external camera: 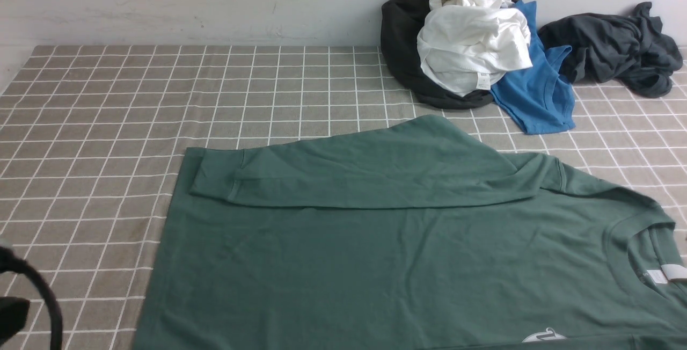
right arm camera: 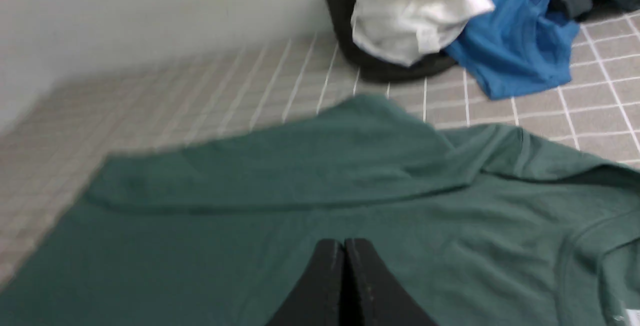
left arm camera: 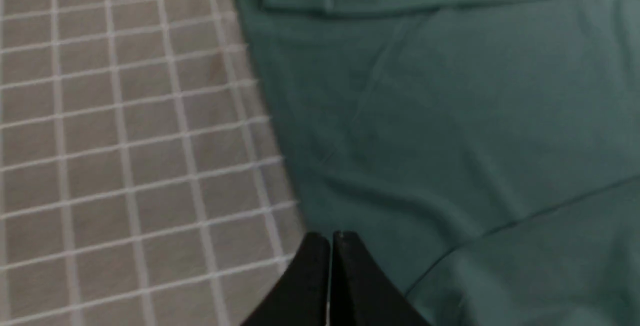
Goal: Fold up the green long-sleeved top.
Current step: Use the left arm to clamp the cuff closest to it, then use the left arm to drag and place the cuff at the centered position on the left edge of the fabric, then use the left arm to clamp the cuff farthest from it
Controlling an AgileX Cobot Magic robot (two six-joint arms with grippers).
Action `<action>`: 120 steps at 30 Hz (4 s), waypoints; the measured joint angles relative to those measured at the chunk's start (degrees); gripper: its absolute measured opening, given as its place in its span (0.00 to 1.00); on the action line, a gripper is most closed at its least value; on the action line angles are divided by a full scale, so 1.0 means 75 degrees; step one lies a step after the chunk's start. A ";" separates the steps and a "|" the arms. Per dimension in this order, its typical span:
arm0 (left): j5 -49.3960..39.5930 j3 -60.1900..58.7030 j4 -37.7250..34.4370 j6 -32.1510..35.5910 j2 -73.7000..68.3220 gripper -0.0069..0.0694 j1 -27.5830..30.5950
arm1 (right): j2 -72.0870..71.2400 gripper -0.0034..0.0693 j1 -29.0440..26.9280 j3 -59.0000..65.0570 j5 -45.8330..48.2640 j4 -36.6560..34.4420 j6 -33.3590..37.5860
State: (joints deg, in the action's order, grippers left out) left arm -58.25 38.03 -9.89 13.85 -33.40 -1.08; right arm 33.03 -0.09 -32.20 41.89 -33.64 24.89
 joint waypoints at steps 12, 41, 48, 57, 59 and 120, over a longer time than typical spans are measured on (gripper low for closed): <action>-0.0119 -0.1051 0.0994 -0.0408 -0.3059 0.41 -0.3179 | 0.2964 0.03 0.2146 -0.1757 0.3317 0.1480 0.0109; 0.1442 -0.0722 -0.0092 0.0089 -0.6282 0.13 -0.3549 | 0.3148 0.03 0.2421 -0.1763 0.2864 0.1811 0.0109; 0.0344 0.1359 0.1319 0.0080 -0.5937 0.12 -0.3542 | 0.3148 0.03 0.2421 -0.1763 0.2755 0.1811 0.0109; -0.0238 0.4098 0.2014 0.0088 -0.7554 0.13 -0.2586 | 0.3148 0.03 0.2421 -0.1763 0.2750 0.1817 0.0109; -0.0238 0.4279 0.1996 0.0088 -0.7953 0.13 -0.2449 | 0.3148 0.03 0.2421 -0.1763 0.2750 0.1817 0.0109; 0.0327 0.7144 -0.1097 -0.0408 -1.0091 0.12 -0.0737 | 0.5030 0.03 0.2421 -0.2862 0.1287 0.3174 -0.0927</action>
State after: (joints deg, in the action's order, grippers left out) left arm -55.80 91.61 -18.12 10.79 -109.09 -6.61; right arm 70.76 18.07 -53.66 51.54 -9.84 17.94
